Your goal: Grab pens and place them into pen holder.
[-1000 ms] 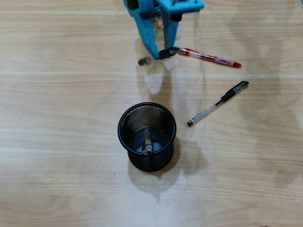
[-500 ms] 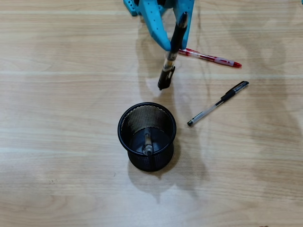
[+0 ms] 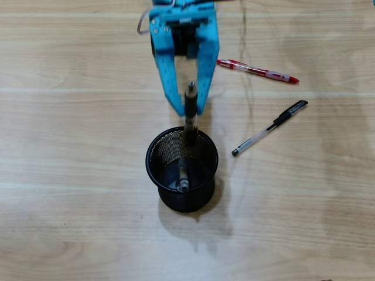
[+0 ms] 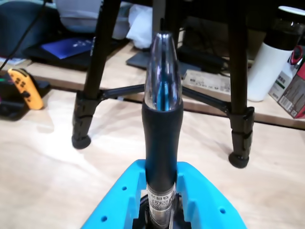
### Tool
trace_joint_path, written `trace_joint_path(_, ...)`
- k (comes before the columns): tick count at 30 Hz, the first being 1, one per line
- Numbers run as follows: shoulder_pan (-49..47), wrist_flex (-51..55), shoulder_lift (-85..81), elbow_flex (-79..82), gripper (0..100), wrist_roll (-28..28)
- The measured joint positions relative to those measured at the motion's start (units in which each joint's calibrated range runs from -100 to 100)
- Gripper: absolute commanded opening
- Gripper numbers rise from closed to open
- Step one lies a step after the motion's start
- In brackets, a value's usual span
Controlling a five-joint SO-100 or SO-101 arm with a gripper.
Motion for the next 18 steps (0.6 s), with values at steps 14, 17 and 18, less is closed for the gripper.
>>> trace_joint_path(14,1.81,-21.15,8.67,6.39,9,-2.7)
trace_joint_path(17,1.81,-21.15,8.67,6.57,12,-2.7)
trace_joint_path(18,1.81,-21.15,8.67,7.01,12,-2.7)
